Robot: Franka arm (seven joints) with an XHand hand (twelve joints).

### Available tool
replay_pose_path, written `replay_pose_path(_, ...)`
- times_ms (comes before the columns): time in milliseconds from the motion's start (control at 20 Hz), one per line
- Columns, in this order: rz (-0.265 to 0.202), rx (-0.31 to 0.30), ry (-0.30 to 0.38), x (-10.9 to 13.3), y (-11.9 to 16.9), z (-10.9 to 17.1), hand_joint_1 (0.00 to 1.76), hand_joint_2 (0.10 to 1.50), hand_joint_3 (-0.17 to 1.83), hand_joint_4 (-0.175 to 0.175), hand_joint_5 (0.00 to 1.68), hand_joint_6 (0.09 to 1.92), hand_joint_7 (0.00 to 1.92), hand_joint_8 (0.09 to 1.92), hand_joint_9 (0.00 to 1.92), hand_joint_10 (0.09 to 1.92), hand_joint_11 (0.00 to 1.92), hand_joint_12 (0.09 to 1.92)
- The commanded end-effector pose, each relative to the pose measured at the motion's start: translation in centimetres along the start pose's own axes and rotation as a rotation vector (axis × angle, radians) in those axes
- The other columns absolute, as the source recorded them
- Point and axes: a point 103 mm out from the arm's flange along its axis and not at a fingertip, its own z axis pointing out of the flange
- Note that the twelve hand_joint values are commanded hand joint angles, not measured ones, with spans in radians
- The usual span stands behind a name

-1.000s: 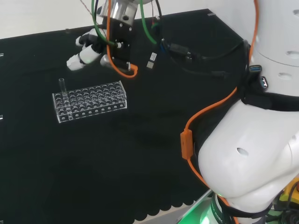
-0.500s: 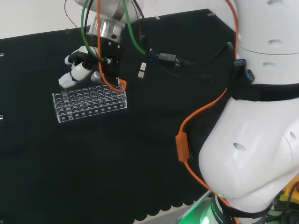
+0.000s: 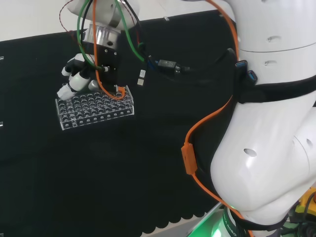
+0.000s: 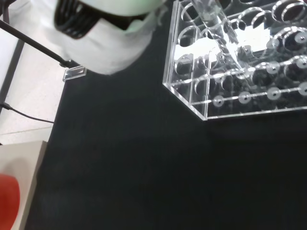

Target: Pick up the test tube.

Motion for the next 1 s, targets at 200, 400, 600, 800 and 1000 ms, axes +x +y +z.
replay_pose_path(200, -0.01, 0.008, -0.06, 1.0, 2.1, 0.7, 1.07, 0.6, 0.63, -0.054, 0.42, 0.78, 0.65, 0.76, 0.47, 0.88, 0.06, 1.58)
replay_pose_path(400, -0.008, 0.013, -0.083, 0.9, 2.4, 0.9, 1.08, 0.59, 0.65, -0.056, 0.44, 0.81, 0.67, 0.76, 0.49, 0.87, 0.07, 1.58)
replay_pose_path(600, -0.006, 0.015, -0.111, 0.7, 2.6, 1.3, 1.11, 0.58, 0.67, -0.058, 0.49, 0.86, 0.72, 0.76, 0.52, 0.86, 0.09, 1.57)
replay_pose_path(800, -0.004, 0.008, -0.13, 0.5, 2.9, 1.4, 1.14, 0.58, 0.7, -0.06, 0.59, 0.88, 0.82, 0.72, 0.59, 0.83, 0.13, 1.56)
replay_pose_path(1000, -0.002, 0.0, -0.14, 0.6, 3.2, 1.4, 1.16, 0.58, 0.72, -0.066, 0.68, 0.89, 0.92, 0.7, 0.68, 0.79, 0.18, 1.54)
